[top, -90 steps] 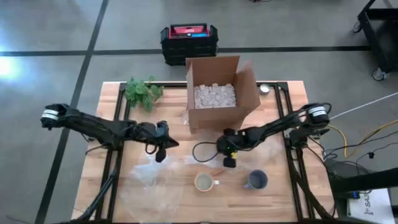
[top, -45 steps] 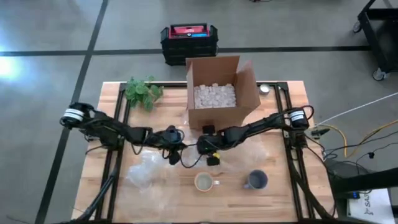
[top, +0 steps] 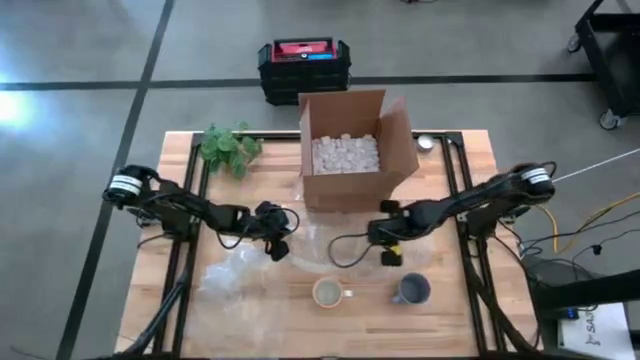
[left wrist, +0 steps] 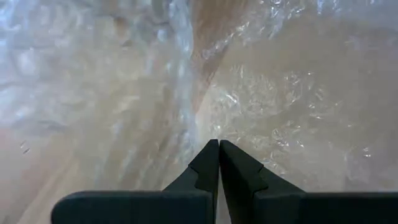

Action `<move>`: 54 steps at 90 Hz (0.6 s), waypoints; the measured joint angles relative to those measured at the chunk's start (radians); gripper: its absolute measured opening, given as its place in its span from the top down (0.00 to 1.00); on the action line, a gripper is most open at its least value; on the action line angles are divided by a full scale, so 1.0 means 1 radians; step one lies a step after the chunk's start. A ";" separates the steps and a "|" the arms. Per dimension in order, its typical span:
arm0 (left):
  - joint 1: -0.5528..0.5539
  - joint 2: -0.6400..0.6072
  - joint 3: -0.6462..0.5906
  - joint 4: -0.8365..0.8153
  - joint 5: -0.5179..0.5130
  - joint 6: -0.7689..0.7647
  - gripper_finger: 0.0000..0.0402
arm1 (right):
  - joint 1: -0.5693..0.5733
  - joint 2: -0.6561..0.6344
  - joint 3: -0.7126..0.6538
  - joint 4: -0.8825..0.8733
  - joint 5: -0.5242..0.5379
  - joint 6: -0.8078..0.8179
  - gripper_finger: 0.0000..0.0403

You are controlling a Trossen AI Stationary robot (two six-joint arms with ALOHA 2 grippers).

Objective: Wrap mug
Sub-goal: Wrap the purple mug with bubble wrap

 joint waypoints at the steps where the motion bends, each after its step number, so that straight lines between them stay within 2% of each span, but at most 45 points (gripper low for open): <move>1: 0.000 -0.001 0.000 -0.005 0.000 -0.004 1.00 | 0.000 -0.010 -0.014 0.006 0.000 0.007 0.99; 15: 0.000 -0.031 0.002 -0.101 0.002 -0.064 1.00 | 0.000 -0.085 -0.175 0.019 0.007 0.080 0.99; 27: 0.000 -0.081 0.000 -0.178 0.004 -0.086 1.00 | 0.000 -0.117 -0.239 -0.025 0.008 0.130 0.99; 41: 0.000 -0.145 -0.004 -0.252 -0.012 -0.131 1.00 | 0.001 -0.153 -0.241 -0.077 0.002 0.159 0.99; 54: -0.002 -0.226 0.013 -0.233 -0.015 -0.116 1.00 | 0.002 -0.200 -0.131 -0.068 -0.001 0.173 0.99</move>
